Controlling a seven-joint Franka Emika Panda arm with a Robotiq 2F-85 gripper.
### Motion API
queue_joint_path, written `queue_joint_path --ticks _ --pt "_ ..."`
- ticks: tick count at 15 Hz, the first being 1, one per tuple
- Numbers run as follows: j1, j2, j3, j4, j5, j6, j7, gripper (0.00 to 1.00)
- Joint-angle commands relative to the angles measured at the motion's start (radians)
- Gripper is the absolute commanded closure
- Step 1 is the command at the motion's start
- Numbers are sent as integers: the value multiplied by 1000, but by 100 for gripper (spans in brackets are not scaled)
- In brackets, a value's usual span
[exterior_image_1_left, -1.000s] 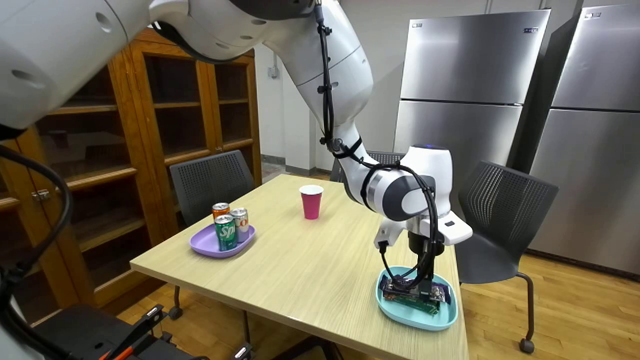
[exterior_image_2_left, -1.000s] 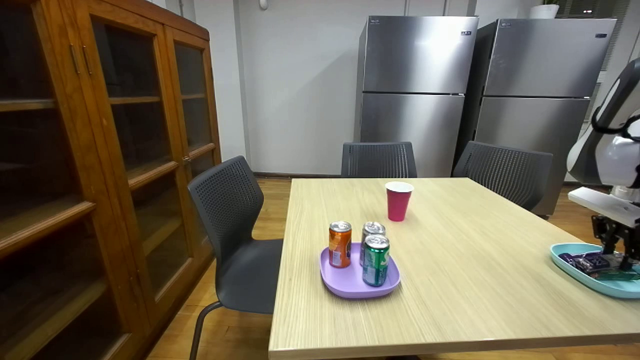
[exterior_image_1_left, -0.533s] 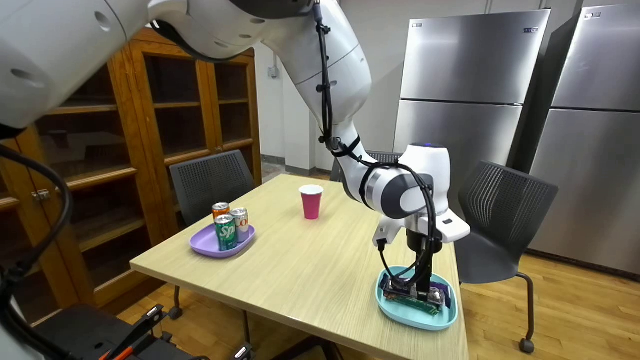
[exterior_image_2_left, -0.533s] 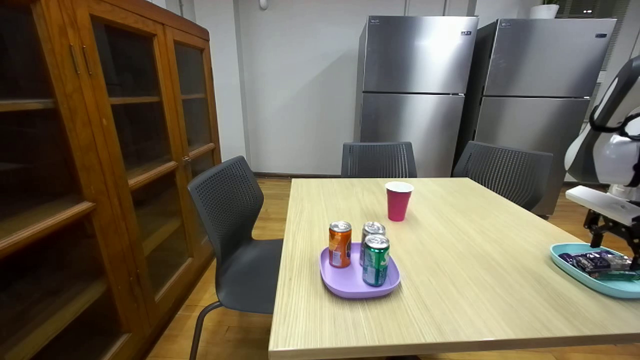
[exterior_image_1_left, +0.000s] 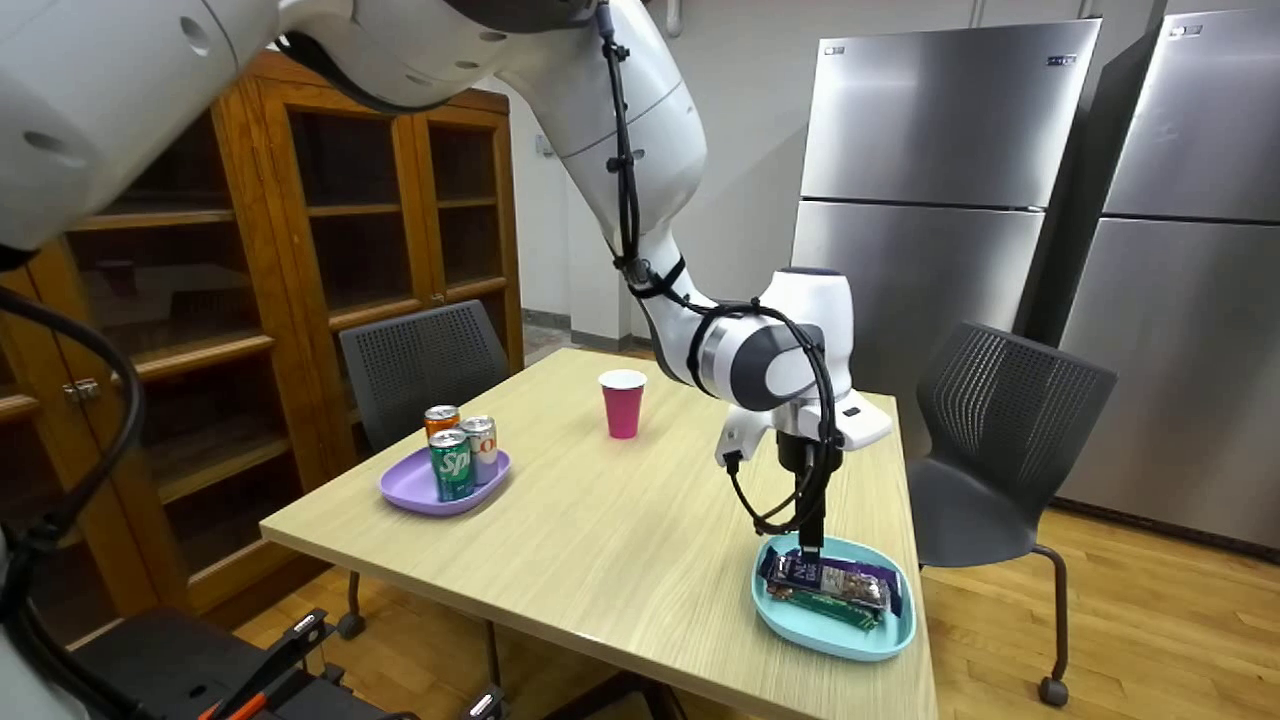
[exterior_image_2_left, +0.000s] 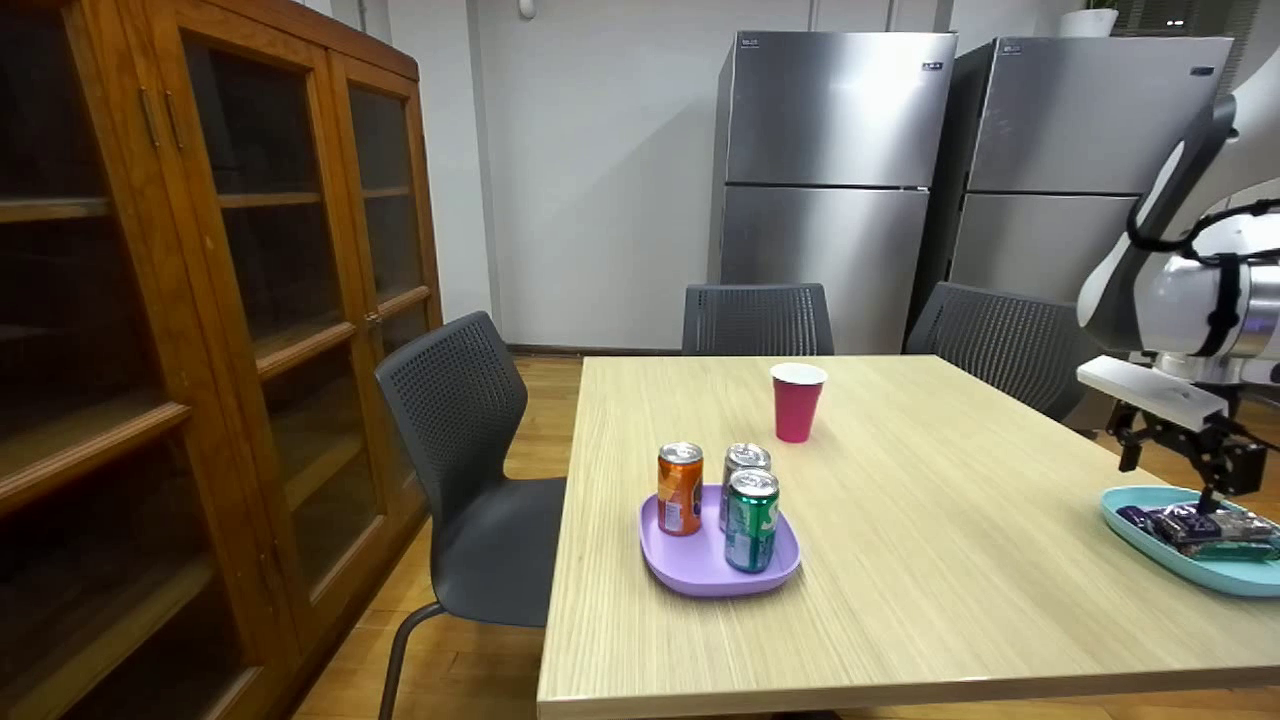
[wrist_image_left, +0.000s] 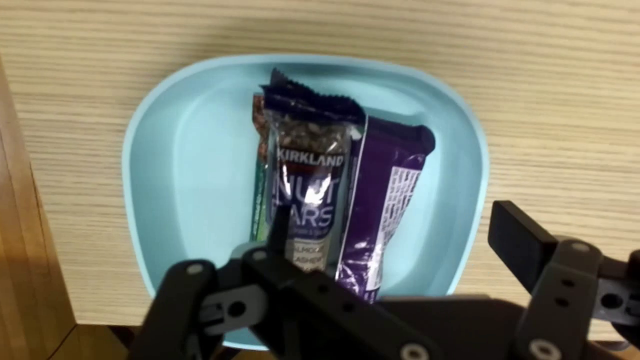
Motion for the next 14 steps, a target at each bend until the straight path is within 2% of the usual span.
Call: queue_joint_path --ticks 1,9,14 --pt "48 -58 7 -41 -62 -35 -25 0" --pt "177 -70 11 -29 -227 -109 -66 0" --pt "233 -63 44 -22 -298 -144 -121 0"
